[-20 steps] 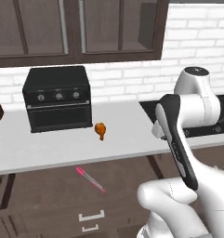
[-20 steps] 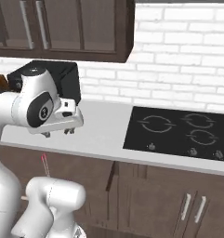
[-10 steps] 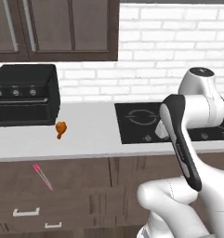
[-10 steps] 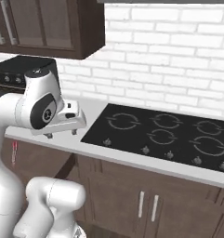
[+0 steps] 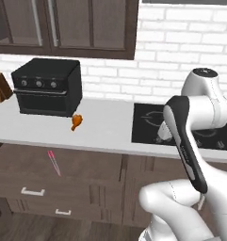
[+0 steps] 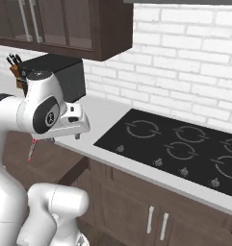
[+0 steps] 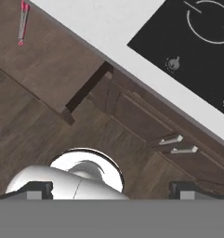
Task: Pick the tongs from the drawer and place it on the counter.
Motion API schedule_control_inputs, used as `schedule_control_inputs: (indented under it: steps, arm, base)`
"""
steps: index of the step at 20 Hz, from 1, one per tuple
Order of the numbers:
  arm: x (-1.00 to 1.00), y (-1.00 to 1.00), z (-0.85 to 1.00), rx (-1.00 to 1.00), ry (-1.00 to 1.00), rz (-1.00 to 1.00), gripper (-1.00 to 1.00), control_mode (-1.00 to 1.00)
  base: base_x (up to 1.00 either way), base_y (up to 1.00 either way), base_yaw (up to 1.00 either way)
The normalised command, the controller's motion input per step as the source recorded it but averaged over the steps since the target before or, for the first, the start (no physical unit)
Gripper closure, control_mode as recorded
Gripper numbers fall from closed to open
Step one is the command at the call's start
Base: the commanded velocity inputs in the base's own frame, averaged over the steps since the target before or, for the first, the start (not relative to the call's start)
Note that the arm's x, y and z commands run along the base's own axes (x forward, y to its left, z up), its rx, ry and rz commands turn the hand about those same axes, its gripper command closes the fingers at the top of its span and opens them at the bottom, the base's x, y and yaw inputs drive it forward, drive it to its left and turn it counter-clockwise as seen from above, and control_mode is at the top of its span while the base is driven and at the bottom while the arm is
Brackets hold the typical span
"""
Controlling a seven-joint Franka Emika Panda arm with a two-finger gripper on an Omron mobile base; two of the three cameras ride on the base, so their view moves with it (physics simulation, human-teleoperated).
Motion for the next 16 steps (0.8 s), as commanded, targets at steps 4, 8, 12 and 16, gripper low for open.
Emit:
schedule_control_inputs:
  steps: [4,8,12,16]
  arm:
    - [0.00,0.00,0.00,0.00,0.00,0.00,-1.00,1.00]
    - [0.00,0.00,0.00,0.00,0.00,0.00,-1.00,-1.00]
    - [0.00,0.17,0.00,0.00,0.00,0.00,-1.00,-1.00]
    - [0.00,0.91,-0.22,0.00,0.00,0.01,-1.00,-1.00]
  base:
    - [0.00,-0.21,0.12]
    - [0.00,0.00,0.00]
    - [0.00,0.00,0.00]
    - [0.00,0.00,0.00]
